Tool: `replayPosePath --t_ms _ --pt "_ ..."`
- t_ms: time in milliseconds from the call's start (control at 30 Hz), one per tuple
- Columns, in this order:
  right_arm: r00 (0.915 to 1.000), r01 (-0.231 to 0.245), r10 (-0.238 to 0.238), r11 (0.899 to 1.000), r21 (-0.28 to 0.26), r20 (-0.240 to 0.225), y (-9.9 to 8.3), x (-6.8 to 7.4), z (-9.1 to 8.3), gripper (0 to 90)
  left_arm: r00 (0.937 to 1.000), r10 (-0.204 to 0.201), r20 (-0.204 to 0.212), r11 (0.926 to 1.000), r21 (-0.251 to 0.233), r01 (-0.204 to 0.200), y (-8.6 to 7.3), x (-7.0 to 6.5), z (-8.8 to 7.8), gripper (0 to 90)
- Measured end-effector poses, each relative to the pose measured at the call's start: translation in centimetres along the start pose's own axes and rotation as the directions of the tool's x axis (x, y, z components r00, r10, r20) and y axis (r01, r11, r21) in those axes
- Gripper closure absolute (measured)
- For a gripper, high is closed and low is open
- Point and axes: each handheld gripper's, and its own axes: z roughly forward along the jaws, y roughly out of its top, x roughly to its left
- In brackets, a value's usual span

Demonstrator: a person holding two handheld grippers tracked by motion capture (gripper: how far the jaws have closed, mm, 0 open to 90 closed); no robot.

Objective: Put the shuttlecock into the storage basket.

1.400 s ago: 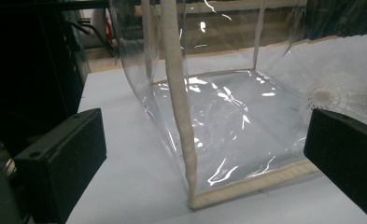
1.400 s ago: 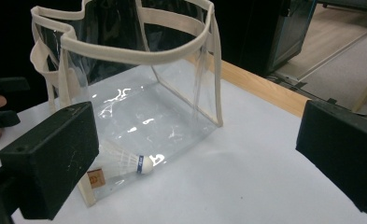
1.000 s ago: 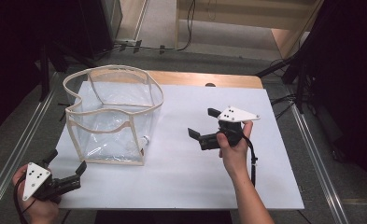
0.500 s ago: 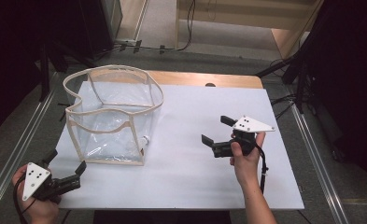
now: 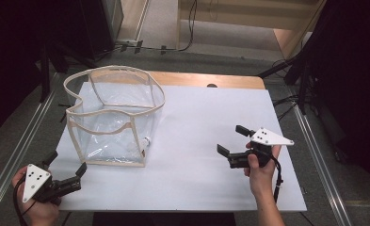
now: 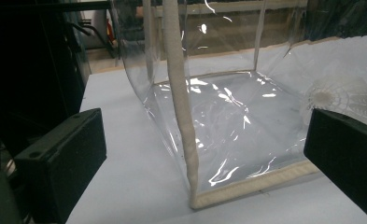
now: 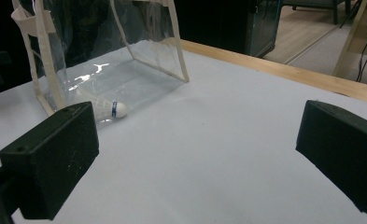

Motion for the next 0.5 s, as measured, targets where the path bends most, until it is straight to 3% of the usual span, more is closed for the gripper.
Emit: replayPosePath --t_ms 500 --pt "0.9986 -0.031 0.031 1.0 0.002 0.044 -2.7 -1.5 -2.6 0.0 1.0 -0.001 -0.001 1.0 -0.005 0.001 0.0 0.0 -0.2 0.0"
